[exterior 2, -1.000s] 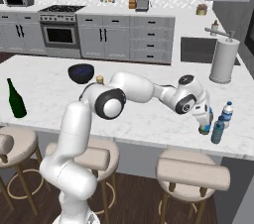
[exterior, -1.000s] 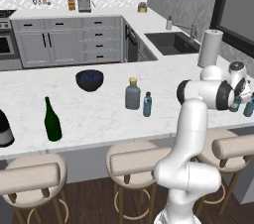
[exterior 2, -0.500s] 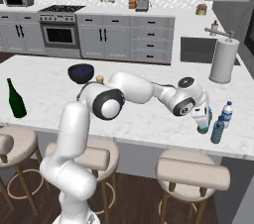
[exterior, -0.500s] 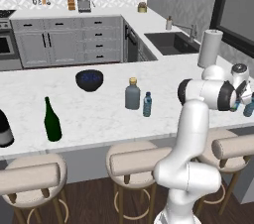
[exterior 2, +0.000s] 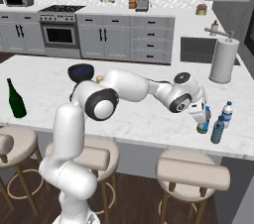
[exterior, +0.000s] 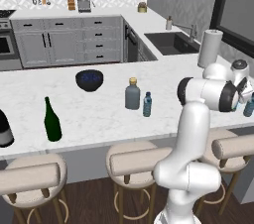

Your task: Move the plastic bottles in the middle to the plastics group, and the glass bottles in the middle to the glass group.

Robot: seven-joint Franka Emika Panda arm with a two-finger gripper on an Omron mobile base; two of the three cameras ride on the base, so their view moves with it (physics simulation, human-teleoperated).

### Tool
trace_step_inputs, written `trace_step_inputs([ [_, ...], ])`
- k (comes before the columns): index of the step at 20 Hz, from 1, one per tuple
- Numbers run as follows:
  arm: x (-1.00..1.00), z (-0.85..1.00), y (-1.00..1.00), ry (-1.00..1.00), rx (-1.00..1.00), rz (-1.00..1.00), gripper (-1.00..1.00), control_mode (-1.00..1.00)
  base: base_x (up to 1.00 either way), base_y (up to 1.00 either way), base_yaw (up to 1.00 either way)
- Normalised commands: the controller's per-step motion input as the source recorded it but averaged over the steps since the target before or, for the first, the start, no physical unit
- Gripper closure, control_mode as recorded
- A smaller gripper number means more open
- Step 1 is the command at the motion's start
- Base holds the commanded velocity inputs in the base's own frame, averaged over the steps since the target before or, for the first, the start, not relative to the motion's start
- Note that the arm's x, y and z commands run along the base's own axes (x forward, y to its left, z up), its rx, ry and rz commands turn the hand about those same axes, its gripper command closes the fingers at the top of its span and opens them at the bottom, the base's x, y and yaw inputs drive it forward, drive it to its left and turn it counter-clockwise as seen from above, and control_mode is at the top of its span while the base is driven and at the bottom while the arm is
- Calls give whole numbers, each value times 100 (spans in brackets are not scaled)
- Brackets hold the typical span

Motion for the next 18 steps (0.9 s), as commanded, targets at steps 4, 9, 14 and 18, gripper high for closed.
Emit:
trace_step_inputs([
  [4, -25, 36, 4, 1, 0, 11, -100, -100, 0, 0, 0],
  [9, -49, 30, 30, 1, -3, 24, -100, -100, 0, 0, 0],
  [14, -41, 9, 75, 13, -8, 54, -100, -100, 0, 0, 0],
  [18, -26, 20, 82, 17, -9, 72, -100, -100, 0, 0, 0],
])
